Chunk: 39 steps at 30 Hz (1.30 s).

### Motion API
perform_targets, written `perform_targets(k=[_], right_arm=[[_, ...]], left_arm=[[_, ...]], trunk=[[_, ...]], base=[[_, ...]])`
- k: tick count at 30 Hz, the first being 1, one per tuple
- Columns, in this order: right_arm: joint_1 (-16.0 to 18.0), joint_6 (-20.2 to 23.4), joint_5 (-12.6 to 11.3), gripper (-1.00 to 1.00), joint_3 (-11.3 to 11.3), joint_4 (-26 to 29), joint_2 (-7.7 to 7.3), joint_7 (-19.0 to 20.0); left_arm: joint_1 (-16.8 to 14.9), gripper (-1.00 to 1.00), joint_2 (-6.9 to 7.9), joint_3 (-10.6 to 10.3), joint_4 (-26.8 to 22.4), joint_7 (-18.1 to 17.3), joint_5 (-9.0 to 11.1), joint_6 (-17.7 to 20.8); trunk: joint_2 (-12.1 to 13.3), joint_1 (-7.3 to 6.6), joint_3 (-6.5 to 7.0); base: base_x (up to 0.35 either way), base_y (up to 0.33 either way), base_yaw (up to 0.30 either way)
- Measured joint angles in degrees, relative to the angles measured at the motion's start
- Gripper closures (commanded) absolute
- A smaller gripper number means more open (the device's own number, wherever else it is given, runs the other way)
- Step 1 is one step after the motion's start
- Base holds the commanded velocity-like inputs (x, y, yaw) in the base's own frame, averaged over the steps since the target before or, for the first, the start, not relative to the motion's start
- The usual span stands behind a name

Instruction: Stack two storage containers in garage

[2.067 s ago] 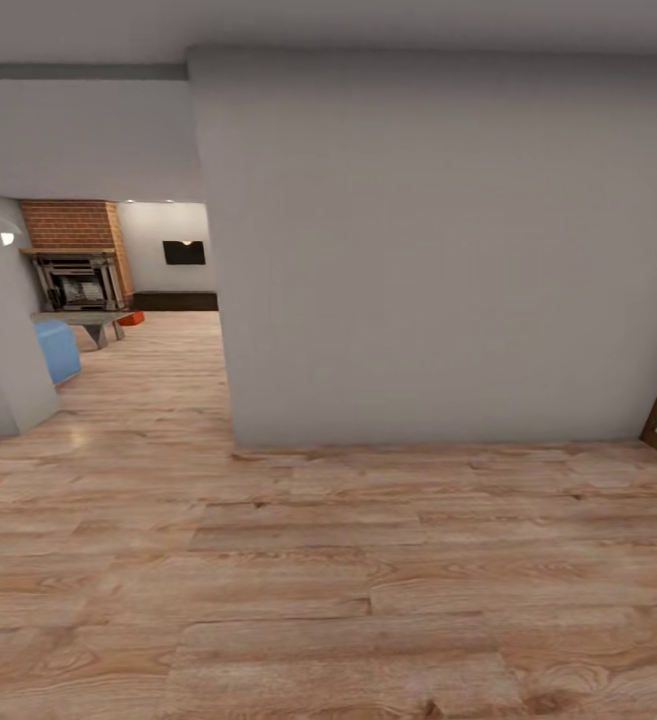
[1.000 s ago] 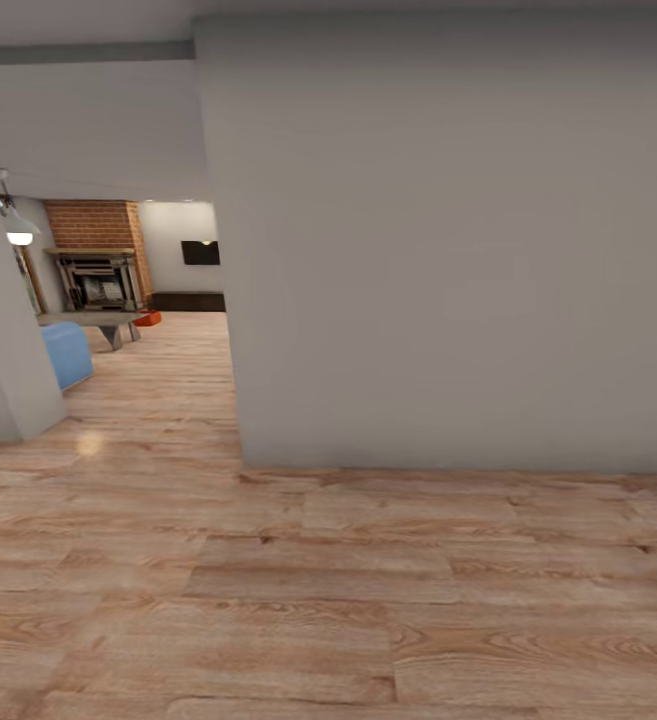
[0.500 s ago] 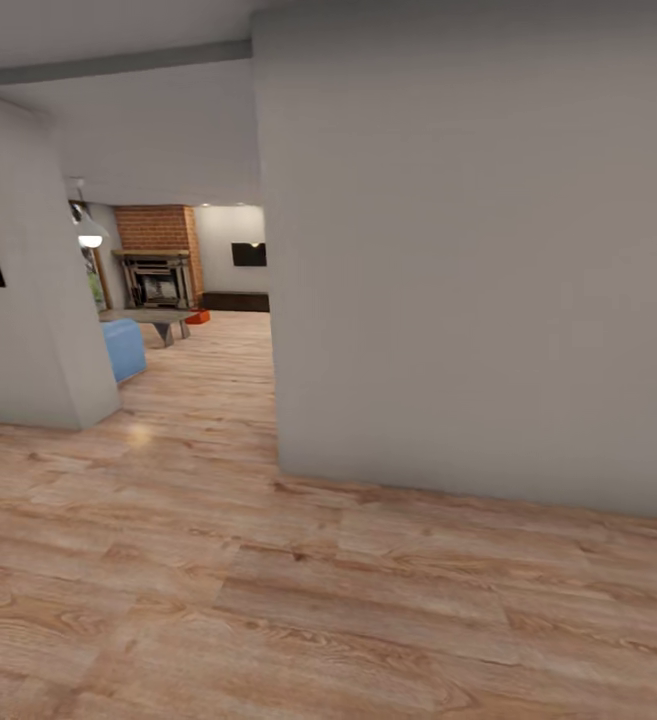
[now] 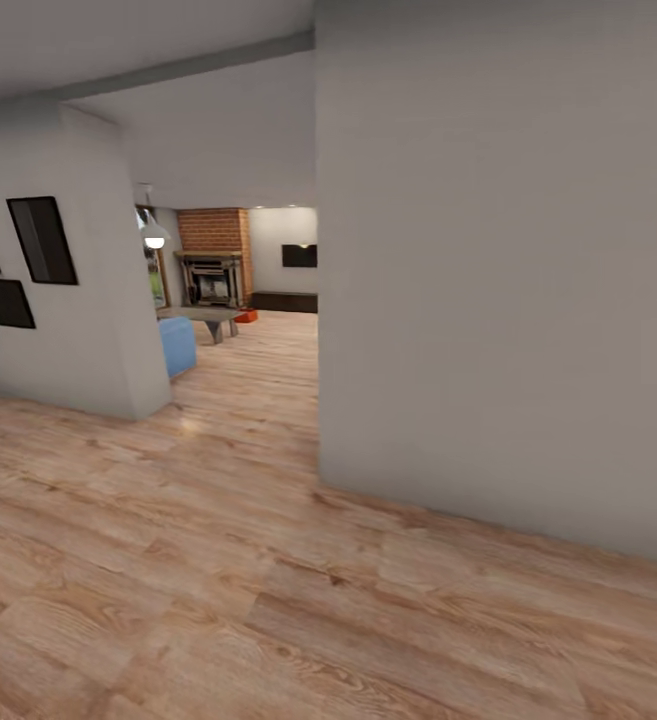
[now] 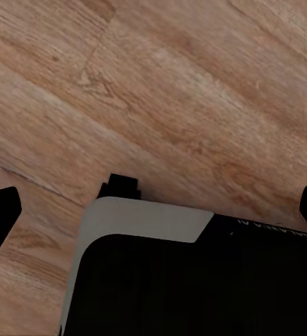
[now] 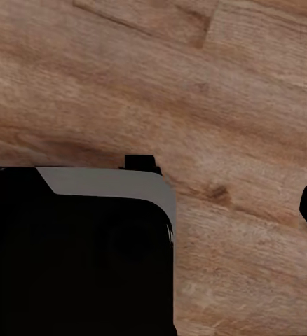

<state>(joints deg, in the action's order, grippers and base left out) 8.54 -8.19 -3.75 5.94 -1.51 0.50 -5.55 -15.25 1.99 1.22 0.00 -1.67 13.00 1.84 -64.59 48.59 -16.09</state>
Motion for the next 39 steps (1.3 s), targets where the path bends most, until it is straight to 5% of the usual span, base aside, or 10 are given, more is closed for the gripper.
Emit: perform_targets(k=[12, 39], right_arm=[[0.0, 0.2, 0.0, -1.0, -0.2, 0.1, 0.08, -0.1], [0.0, 0.1, -0.1, -1.0, -0.2, 0.1, 0.09, -0.1]], left_arm=[[0.0, -1.0, 0.02, 0.0, 0.0, 0.0, 0.0, 0.0], [0.0, -1.0, 0.02, 0.0, 0.0, 0.0, 0.0, 0.1]], trunk=[[0.0, 0.0, 0.0], [0.0, 0.0, 0.0]], base=[[0.324, 0.0, 0.097], [0.324, 0.0, 0.291]])
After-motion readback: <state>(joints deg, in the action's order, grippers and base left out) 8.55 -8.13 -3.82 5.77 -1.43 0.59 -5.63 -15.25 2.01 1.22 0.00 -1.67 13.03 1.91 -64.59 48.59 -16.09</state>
